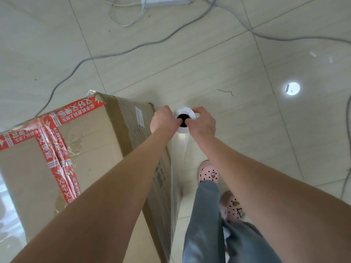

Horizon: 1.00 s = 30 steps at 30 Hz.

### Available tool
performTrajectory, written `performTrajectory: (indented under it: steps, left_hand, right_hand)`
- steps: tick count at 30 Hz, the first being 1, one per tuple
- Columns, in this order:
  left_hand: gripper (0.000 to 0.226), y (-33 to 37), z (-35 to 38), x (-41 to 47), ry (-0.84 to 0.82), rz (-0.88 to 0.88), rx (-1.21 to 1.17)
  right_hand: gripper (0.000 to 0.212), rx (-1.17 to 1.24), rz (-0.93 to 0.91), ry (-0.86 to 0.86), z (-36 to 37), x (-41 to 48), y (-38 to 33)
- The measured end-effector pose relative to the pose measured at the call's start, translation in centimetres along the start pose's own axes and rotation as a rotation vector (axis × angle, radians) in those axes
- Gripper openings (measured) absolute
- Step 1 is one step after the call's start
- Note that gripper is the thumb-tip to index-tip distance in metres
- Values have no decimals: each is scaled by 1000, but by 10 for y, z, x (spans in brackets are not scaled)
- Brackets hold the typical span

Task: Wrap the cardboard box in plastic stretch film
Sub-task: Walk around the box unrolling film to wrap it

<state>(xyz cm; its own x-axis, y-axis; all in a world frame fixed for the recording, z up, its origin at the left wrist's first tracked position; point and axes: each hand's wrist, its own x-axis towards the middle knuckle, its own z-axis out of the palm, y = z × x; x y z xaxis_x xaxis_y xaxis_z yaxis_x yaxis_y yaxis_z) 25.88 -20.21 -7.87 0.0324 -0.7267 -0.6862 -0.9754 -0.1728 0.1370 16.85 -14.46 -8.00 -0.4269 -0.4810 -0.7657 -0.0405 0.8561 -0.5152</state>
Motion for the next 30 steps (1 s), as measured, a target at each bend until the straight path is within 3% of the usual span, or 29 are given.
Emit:
performTrajectory:
  steps: [5,8,12,19,22,25,30]
  left_hand:
    - [29,24,-9,8,-11,373,375]
    - [19,34,-13,14,-31,446,495]
    - [15,34,-19,22,-42,322,388]
    - [15,30,-24,27,5,-82,-140]
    - [21,31,-26,27,35,-222,-342]
    - [30,32,-27,29,45,-251,-276]
    - [29,37,-37,39,77,25,64]
  right_hand:
    - [27,3,41,-27,-3,1,-1]
    - [24,-21,29,-48,-7,8,-7]
    - [28,-150,-27,-75,-12,14,-20]
    - [34,-310,-180,-45,-18,30,-45]
    - [39,-348,-132,-76,-17,36,-57]
    - [38,-313,-100,-90,-15,43,-65]
    - [34,-312,-97,-86,-8,49,-74]
